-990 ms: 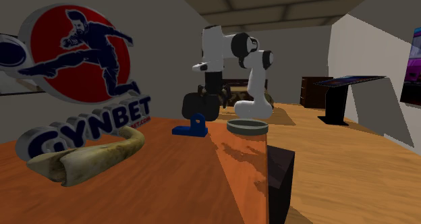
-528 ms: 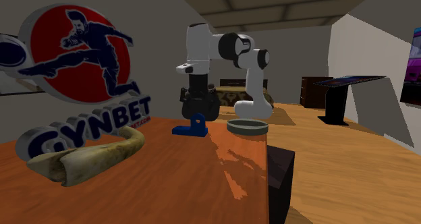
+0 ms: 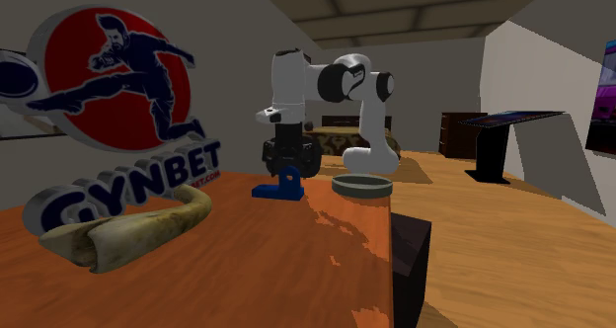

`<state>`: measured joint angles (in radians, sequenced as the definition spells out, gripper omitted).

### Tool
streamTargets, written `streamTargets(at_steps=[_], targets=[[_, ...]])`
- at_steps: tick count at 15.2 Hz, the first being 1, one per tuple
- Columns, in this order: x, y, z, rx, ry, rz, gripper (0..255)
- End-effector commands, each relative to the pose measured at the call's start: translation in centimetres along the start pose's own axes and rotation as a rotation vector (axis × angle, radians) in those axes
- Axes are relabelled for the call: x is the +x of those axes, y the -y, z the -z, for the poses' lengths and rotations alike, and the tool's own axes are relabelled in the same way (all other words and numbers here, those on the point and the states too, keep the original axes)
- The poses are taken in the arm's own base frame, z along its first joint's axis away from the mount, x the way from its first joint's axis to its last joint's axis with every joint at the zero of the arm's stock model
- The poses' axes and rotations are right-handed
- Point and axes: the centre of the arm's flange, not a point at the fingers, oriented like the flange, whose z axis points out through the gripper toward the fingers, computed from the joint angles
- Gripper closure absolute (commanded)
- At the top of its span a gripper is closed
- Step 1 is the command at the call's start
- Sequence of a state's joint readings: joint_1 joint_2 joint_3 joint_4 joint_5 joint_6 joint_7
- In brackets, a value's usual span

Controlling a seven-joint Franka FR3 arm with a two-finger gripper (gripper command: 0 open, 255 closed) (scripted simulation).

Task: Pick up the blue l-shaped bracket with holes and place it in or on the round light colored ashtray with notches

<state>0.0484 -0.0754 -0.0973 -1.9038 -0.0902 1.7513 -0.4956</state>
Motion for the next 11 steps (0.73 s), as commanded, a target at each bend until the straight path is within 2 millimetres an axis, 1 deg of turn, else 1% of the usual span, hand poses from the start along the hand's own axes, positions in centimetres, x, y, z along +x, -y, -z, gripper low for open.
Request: streamTargets(at_steps=[1, 7, 8, 11], targets=[[0.03, -0.02, -0.21, 0.000, 0.000, 0.000, 0], [0.03, -0.02, -0.21, 0.000, 0.000, 0.000, 0], [0.03, -0.02, -0.21, 0.000, 0.000, 0.000, 255], [0.02, -0.03, -0.20, 0.000, 0.000, 0.000, 255]])
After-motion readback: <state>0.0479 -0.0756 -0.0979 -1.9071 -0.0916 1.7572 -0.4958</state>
